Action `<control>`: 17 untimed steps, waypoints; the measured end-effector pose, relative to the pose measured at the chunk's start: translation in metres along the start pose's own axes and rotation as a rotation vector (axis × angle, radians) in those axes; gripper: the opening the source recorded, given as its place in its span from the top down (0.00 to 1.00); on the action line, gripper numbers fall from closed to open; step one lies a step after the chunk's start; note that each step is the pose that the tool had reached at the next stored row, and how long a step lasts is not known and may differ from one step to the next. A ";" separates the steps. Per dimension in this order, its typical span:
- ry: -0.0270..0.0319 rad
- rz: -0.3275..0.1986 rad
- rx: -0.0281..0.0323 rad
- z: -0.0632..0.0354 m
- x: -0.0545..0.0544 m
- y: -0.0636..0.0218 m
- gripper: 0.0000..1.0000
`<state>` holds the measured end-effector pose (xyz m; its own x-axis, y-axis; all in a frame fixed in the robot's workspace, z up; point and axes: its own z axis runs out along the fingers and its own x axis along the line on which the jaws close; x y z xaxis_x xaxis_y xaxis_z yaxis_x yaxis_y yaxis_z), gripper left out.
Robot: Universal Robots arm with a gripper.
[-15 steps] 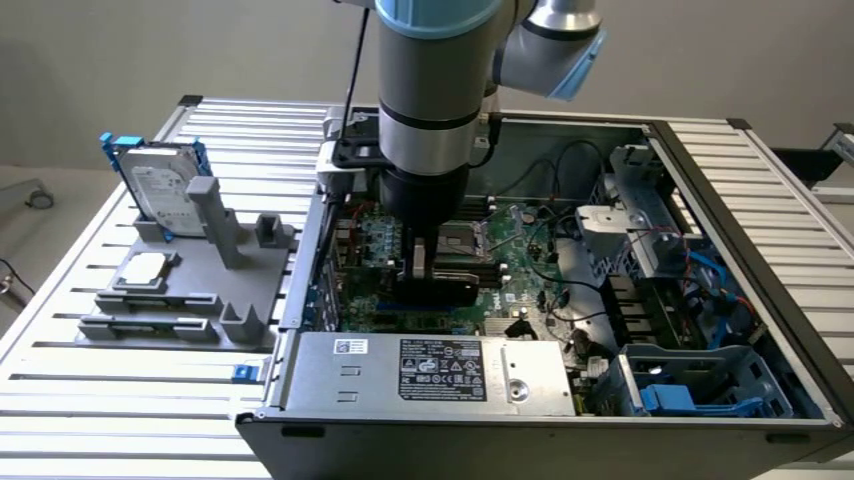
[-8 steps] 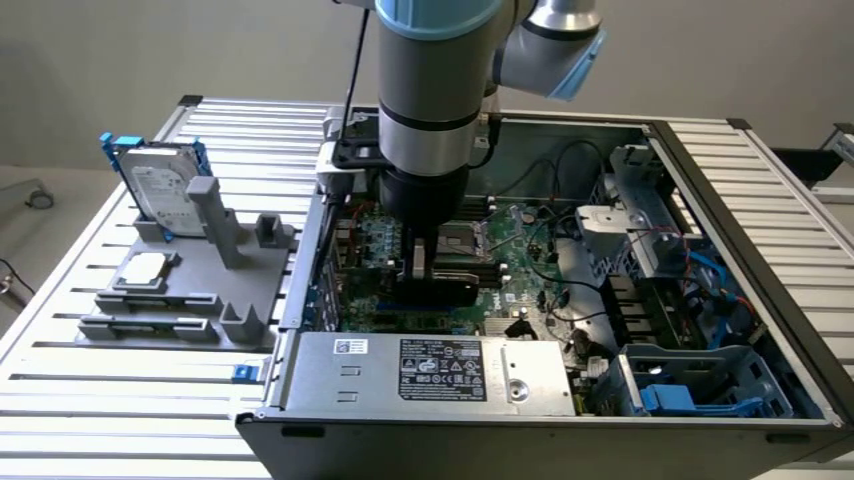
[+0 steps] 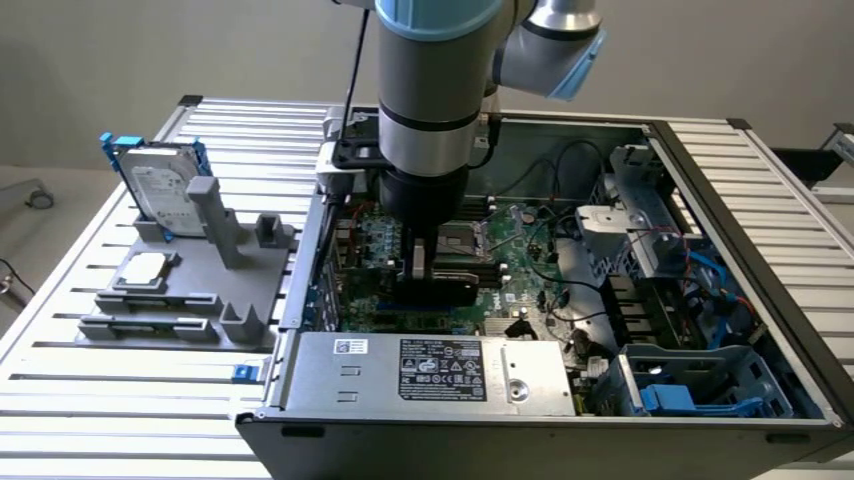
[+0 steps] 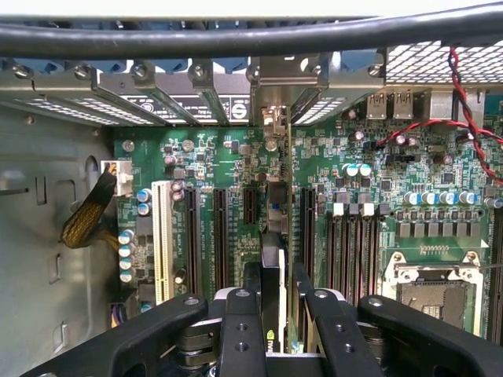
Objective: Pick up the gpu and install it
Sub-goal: 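Insert the gpu into the slot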
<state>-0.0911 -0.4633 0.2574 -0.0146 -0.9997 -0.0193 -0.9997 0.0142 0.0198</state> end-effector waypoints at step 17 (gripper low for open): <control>-0.0039 0.000 -0.0033 0.0027 0.000 0.0010 0.73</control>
<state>-0.0922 -0.4634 0.2548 -0.0150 -0.9996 -0.0233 -0.9996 0.0145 0.0231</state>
